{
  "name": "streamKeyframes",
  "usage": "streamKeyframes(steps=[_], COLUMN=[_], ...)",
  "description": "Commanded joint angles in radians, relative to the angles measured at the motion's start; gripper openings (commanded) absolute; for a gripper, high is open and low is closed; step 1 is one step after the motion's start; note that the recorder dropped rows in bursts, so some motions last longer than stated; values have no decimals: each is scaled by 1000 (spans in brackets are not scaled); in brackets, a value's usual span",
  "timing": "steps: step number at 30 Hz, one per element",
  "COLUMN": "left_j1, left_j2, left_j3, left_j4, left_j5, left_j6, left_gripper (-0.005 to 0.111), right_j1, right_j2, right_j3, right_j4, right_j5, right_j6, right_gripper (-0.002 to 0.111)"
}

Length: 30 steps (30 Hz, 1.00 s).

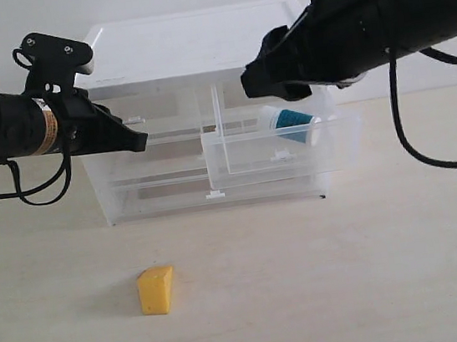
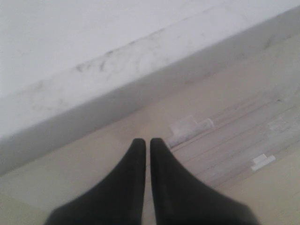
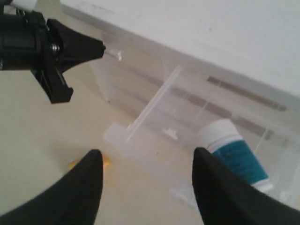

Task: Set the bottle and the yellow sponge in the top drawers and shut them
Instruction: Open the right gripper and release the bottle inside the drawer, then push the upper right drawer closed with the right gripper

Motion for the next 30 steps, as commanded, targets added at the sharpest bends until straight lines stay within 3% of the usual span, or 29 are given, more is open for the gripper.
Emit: streamKeyframes(steps=[1, 7, 16, 30], left_j1=[1, 1, 1, 1], left_j2=[-3, -3, -3, -3], left_j3=[2, 2, 2, 2], left_j4=[-1, -1, -1, -1], left_j5=[-18, -19, -67, -61], left_j6=[1, 1, -5, -5], left_gripper=[4, 4, 4, 4], right_j1=[-2, -2, 12, 12], right_j2=[-10, -6, 85, 158], right_j3=[-3, 73, 136, 132], right_j4=[-144, -189, -214, -216], right_j5=[123, 190, -6, -161], right_j6=[214, 356, 422, 411], right_gripper=[51, 51, 51, 51])
